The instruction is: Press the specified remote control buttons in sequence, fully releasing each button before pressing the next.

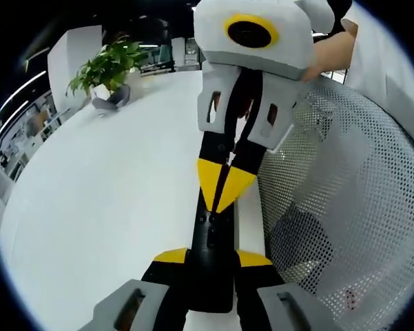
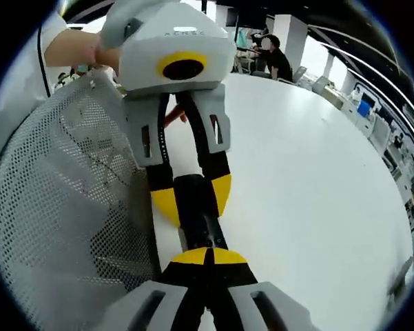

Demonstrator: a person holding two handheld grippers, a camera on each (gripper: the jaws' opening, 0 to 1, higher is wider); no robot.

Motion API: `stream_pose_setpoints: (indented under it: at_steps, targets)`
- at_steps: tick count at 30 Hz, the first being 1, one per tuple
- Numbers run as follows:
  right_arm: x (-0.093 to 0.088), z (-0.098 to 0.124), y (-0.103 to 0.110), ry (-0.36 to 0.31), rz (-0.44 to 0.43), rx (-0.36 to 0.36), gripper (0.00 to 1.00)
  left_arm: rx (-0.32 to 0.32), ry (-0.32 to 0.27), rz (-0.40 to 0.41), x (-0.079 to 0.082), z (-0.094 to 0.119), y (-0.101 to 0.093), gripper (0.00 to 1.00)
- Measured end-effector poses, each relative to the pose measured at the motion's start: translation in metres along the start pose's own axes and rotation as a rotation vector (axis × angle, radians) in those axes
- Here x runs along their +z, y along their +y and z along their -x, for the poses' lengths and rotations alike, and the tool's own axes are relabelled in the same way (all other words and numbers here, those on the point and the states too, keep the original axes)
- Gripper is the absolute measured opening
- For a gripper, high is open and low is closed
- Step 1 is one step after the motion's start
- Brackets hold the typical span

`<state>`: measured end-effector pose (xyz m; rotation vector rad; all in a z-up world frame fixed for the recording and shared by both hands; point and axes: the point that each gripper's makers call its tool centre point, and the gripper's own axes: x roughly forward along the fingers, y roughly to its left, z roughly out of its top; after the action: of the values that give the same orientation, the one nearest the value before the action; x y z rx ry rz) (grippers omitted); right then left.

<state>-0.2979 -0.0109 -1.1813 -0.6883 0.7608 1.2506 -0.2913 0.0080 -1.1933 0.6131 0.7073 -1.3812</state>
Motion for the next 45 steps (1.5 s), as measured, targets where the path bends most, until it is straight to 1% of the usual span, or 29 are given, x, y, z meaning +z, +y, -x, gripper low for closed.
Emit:
stream_pose_setpoints:
  at_steps: [1, 2, 4, 8, 9, 11, 12, 17, 19, 21, 22, 23, 24, 25, 26, 27, 30, 34, 35, 36, 37, 41, 45]
  targets:
    - [0.001, -0.001, 0.005, -0.007, -0.001, 0.030, 0.00, 0.000, -0.001, 0.001, 0.000, 0.000, 0.000, 0.24]
    - [0.002, -0.002, 0.009, -0.015, -0.008, 0.040, 0.00, 0.001, -0.002, 0.002, 0.000, 0.000, 0.000, 0.24]
    - [0.002, -0.002, 0.009, -0.012, 0.014, 0.026, 0.00, 0.003, -0.006, 0.004, 0.000, 0.000, 0.000, 0.24]
    - [0.003, -0.003, 0.010, -0.002, 0.018, 0.036, 0.00, 0.005, -0.005, 0.006, 0.001, 0.001, -0.001, 0.24]
    - [0.004, -0.005, 0.012, 0.004, 0.034, 0.044, 0.00, 0.005, -0.005, 0.006, 0.001, 0.001, -0.001, 0.24]
    - [0.004, -0.007, 0.013, 0.030, 0.071, 0.034, 0.00, 0.005, -0.004, 0.005, 0.001, 0.001, -0.001, 0.24]
    - [0.004, -0.008, 0.013, 0.032, 0.072, 0.034, 0.00, 0.005, -0.004, 0.005, 0.001, 0.001, -0.001, 0.24]
    - [0.004, -0.007, 0.012, 0.042, 0.057, 0.036, 0.00, 0.002, -0.003, 0.000, 0.001, 0.001, -0.002, 0.24]
    - [0.003, -0.007, 0.012, 0.036, 0.049, 0.037, 0.00, 0.002, -0.003, -0.001, 0.001, 0.001, -0.002, 0.24]
    - [0.004, -0.005, 0.011, 0.012, 0.000, 0.043, 0.00, 0.002, -0.004, -0.002, 0.001, 0.001, -0.002, 0.24]
    - [0.004, -0.004, 0.010, 0.010, -0.004, 0.049, 0.00, 0.002, -0.004, -0.002, 0.001, 0.001, -0.002, 0.24]
    - [0.003, -0.003, 0.009, 0.015, -0.024, 0.046, 0.00, 0.002, -0.005, -0.001, 0.001, 0.001, -0.002, 0.24]
    - [0.002, -0.002, 0.006, 0.022, -0.022, 0.035, 0.00, 0.003, -0.005, -0.001, 0.001, 0.001, -0.002, 0.24]
    - [-0.001, 0.000, -0.004, 0.044, 0.015, -0.021, 0.00, 0.004, -0.006, 0.001, 0.001, 0.001, -0.002, 0.24]
    - [0.000, 0.001, -0.008, 0.046, 0.031, -0.042, 0.00, 0.005, -0.008, 0.003, 0.001, 0.001, -0.002, 0.24]
    - [0.000, 0.001, -0.005, 0.044, 0.020, -0.021, 0.00, 0.005, -0.009, 0.005, 0.001, 0.001, -0.002, 0.24]
    - [0.002, 0.000, -0.005, 0.031, -0.004, 0.002, 0.00, 0.007, -0.012, 0.006, 0.001, 0.001, -0.002, 0.24]
    - [0.007, -0.004, -0.003, 0.029, 0.005, 0.023, 0.00, 0.006, -0.010, 0.004, 0.001, 0.001, -0.001, 0.24]
    - [0.005, -0.006, -0.001, 0.048, 0.007, 0.038, 0.00, 0.006, -0.010, 0.004, 0.000, 0.000, -0.001, 0.24]
    - [0.002, -0.007, -0.001, 0.071, 0.020, 0.033, 0.00, 0.006, -0.010, 0.004, 0.000, 0.000, -0.001, 0.24]
    - [0.006, -0.009, -0.002, 0.065, 0.016, 0.034, 0.00, 0.007, -0.010, 0.005, 0.000, 0.000, -0.001, 0.24]
    - [0.005, -0.008, -0.003, 0.076, 0.024, 0.042, 0.00, 0.006, -0.012, 0.005, 0.000, 0.000, -0.001, 0.24]
    - [0.006, -0.009, -0.004, 0.105, -0.002, 0.067, 0.00, 0.006, -0.011, 0.002, 0.000, 0.000, -0.001, 0.24]
